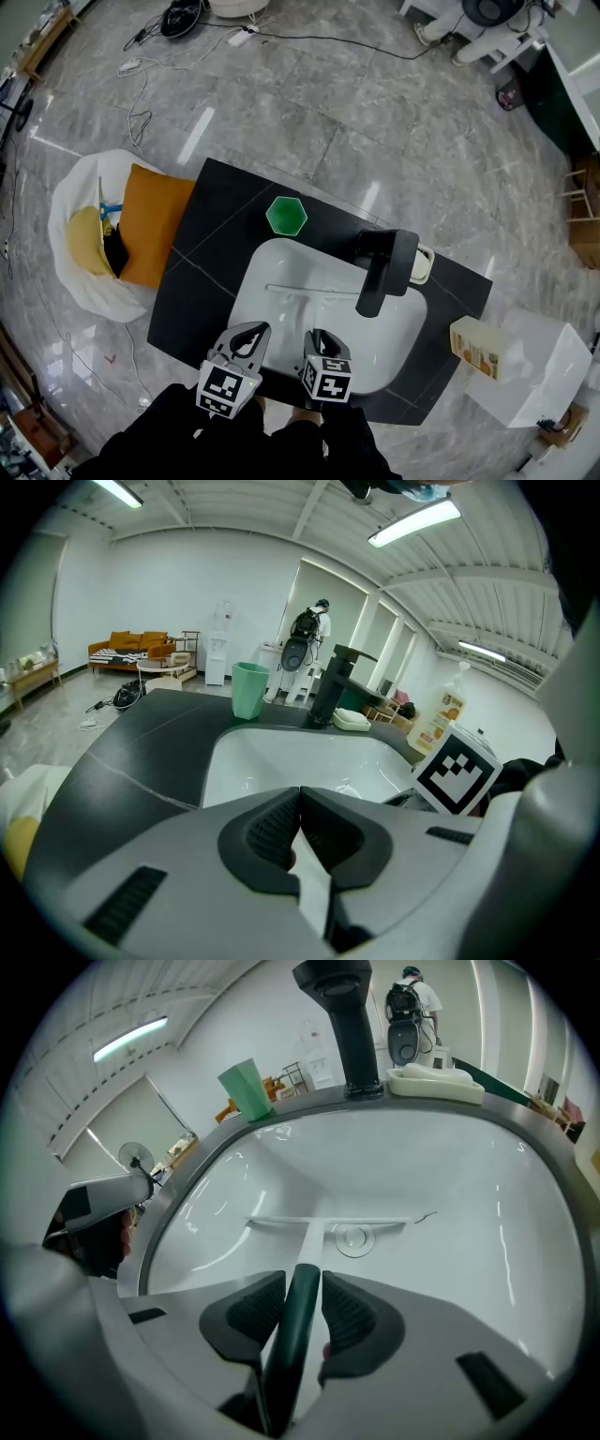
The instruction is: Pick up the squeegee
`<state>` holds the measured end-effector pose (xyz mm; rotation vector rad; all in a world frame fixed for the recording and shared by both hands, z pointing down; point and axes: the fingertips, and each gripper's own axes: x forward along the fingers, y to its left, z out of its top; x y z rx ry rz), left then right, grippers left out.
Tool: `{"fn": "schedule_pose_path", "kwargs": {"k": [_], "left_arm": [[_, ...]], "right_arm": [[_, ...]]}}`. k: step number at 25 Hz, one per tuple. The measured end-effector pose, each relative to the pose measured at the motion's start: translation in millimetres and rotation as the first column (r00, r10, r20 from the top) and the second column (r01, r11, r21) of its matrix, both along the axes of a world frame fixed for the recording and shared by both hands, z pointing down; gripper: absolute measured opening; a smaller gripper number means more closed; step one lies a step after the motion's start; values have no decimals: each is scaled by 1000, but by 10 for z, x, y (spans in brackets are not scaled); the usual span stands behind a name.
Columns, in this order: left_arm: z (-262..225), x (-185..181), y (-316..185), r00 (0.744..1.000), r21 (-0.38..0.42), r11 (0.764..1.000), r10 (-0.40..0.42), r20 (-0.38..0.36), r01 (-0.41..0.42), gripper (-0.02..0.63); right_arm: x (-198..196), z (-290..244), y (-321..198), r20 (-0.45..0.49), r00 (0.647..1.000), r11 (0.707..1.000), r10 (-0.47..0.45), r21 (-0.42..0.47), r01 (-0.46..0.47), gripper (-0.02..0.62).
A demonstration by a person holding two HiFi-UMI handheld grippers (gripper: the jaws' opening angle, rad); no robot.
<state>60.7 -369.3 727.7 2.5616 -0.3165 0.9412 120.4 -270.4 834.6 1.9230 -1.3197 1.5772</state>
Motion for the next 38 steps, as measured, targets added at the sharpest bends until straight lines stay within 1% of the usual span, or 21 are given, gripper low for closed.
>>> {"fn": "schedule_pose_path", "kwargs": {"k": [1, 10, 19, 25, 38], "left_arm": [[2, -5, -2, 1000, 1, 1000, -1, 1, 1, 23], [-26, -70, 2, 1000, 14, 1000, -8, 2, 8, 23], [-134, -132, 17, 1000, 37, 999, -20, -13, 20, 23], [-329, -165, 61, 999, 59, 998, -23, -38, 25, 23], [-895, -294, 229, 993, 129, 990, -40, -111, 55, 23]], "right_arm": [[-1, 2, -3, -7, 1000, 1000, 0, -5, 0, 130], [36, 2, 25, -33, 999, 999, 33, -18, -34, 114], [39, -126, 34, -63, 998, 1000, 30, 10, -29, 110], [55, -324, 80, -90, 996, 999, 26, 30, -23, 110], [39, -966, 286, -157, 987, 994, 28, 113, -10, 110]]}}
